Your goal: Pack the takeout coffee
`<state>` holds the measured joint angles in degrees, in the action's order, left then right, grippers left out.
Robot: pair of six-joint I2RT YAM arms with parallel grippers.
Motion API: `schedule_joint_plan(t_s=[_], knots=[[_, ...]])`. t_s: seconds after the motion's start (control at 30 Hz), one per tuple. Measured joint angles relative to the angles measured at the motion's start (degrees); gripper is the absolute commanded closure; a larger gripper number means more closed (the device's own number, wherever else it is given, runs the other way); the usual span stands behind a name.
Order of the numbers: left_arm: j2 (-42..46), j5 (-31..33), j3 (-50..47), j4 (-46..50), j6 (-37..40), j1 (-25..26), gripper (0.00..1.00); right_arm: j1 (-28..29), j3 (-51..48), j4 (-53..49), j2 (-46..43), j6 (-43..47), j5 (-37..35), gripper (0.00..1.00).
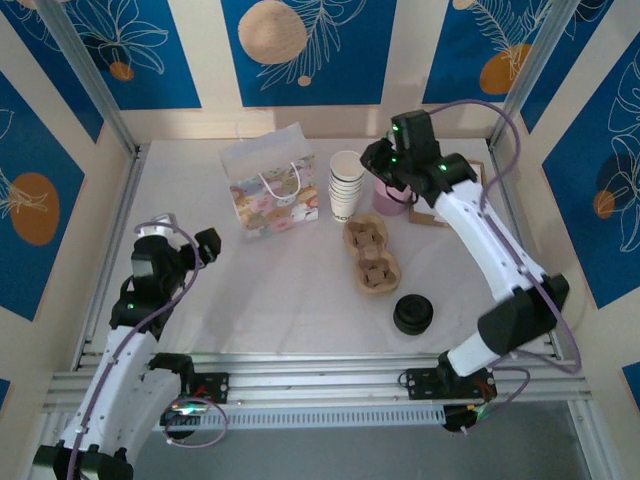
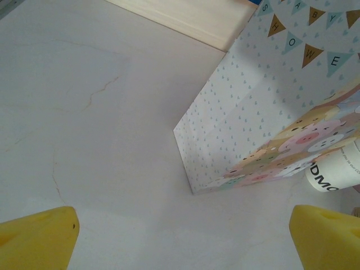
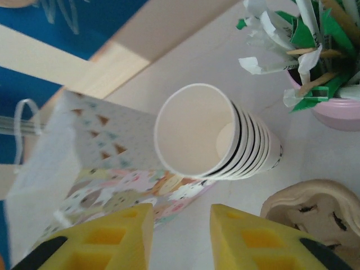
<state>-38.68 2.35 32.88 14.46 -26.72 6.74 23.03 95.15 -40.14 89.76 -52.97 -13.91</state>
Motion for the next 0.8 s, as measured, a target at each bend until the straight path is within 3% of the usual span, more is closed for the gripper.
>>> schedule_joint_plan(t_s=[0.3,0.67,0.8], knots=[[-0.3,0.9,0.0,0.8,0.0,0.0,0.08,0.1,7.4,-3.6,13.6,-4.4,-1.2,0.72],[-1.9,0.9,0.0,1.2,-0.4,0.0,0.08,0.9,9.9,-6.1,16.3,-4.5,-6.0,0.71],[-2.3,0.9,0.0,1.2,-0.4,0.0,0.08,1.1,9.9,-6.3,16.6,-4.3,-7.1,0.75]])
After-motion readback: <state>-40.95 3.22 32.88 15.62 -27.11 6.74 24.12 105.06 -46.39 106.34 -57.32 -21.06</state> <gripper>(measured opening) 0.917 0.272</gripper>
